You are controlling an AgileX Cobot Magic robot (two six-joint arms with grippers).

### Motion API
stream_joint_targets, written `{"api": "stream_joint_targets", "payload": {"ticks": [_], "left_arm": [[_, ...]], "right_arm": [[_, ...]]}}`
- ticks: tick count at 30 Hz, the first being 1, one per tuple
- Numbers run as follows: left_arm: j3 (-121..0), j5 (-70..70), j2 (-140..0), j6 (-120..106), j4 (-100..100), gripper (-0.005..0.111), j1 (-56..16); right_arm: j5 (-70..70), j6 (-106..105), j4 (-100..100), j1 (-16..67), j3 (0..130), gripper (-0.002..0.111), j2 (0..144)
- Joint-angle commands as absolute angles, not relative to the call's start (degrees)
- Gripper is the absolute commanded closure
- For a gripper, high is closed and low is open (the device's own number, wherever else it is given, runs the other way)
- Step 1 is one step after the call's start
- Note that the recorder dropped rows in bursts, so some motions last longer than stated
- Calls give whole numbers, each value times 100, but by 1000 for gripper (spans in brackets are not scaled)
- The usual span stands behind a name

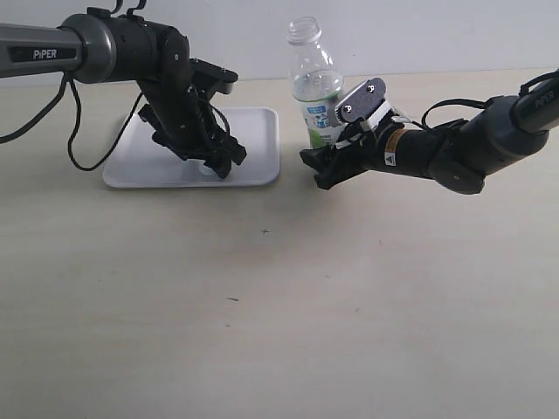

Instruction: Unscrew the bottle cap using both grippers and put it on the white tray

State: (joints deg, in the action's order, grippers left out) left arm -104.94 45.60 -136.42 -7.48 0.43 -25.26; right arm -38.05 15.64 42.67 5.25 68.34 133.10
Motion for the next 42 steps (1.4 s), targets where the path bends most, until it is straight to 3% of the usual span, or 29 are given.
{"api": "stream_joint_targets", "payload": {"ticks": [1,22,30,34,39,42], "left_arm": [[-10502,4611,-13550,-715,72,36,-2515],[-10525,4611,-12997,-666,87,37,-2515],[-10525,4611,-12997,-642,87,37,-2515],[-10525,4611,-12997,-642,87,37,-2515],[-10525,4611,-12997,-642,87,37,-2515],[-10525,4611,-12997,-620,87,37,-2515]], "right_arm": [[-3868,1731,4196,537,6837,108,13277],[-3858,3009,4294,537,6837,107,13277],[-3878,3009,4407,537,6837,82,13277],[-3893,3009,4495,537,6837,64,13277],[-4172,3026,4832,537,6837,27,13277],[-4185,3013,4842,537,6837,20,13277]]}}
